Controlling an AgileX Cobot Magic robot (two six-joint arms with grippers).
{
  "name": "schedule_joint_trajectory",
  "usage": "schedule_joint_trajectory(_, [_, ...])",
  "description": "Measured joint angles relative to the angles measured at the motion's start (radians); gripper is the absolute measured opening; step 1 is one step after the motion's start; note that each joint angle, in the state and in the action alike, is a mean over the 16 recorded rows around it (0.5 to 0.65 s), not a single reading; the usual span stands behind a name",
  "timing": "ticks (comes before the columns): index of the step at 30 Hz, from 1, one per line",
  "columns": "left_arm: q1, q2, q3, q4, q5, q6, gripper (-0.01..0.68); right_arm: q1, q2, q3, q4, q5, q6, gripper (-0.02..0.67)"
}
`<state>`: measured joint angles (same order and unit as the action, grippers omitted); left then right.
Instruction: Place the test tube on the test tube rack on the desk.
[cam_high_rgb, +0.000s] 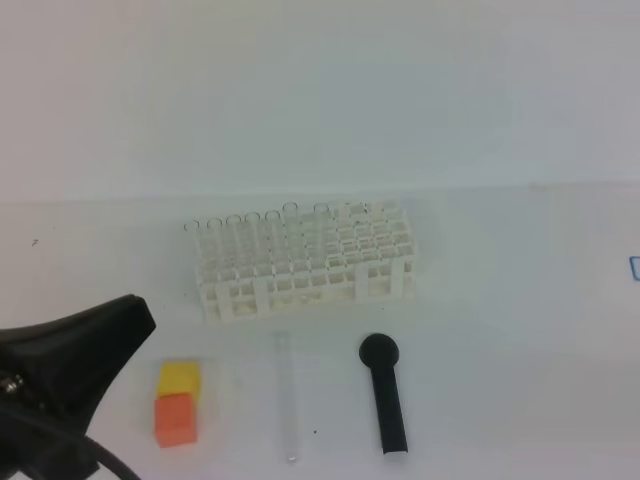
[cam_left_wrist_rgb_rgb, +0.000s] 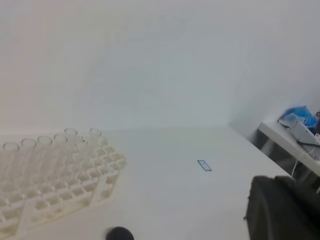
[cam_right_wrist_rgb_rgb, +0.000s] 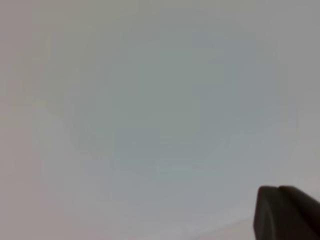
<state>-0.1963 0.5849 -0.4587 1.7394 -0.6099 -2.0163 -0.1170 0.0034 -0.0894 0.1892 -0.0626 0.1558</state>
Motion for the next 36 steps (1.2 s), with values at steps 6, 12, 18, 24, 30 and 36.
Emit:
schedule_joint_trajectory(6, [0.0,0.034,-0.032,0.021,-0.007,-0.003,-0.001,0.001,0.085,-0.192,-0.033,0.31,-0.081,-0.001])
schedule_joint_trajectory(12, [0.0,0.103,-0.077,0.022,-0.017,-0.004,-0.001,0.026,0.215,-0.385,0.124,0.607,-0.415,-0.001])
schedule_joint_trajectory(18, [0.0,0.187,-0.107,0.021,-0.056,0.006,-0.001,0.085,0.317,-0.481,0.453,0.752,-0.841,-0.001])
schedule_joint_trajectory(24, [0.0,0.257,-0.138,0.024,-0.116,0.027,-0.001,0.161,0.353,-0.502,0.74,0.779,-1.118,-0.001])
schedule_joint_trajectory(30, [0.0,0.299,-0.196,0.026,-0.164,0.052,-0.001,0.21,0.365,-0.487,0.872,0.79,-1.199,-0.001])
schedule_joint_trajectory(36, [-0.001,0.323,-0.262,0.027,-0.173,0.055,-0.001,0.227,0.373,-0.454,0.896,0.803,-1.208,-0.001])
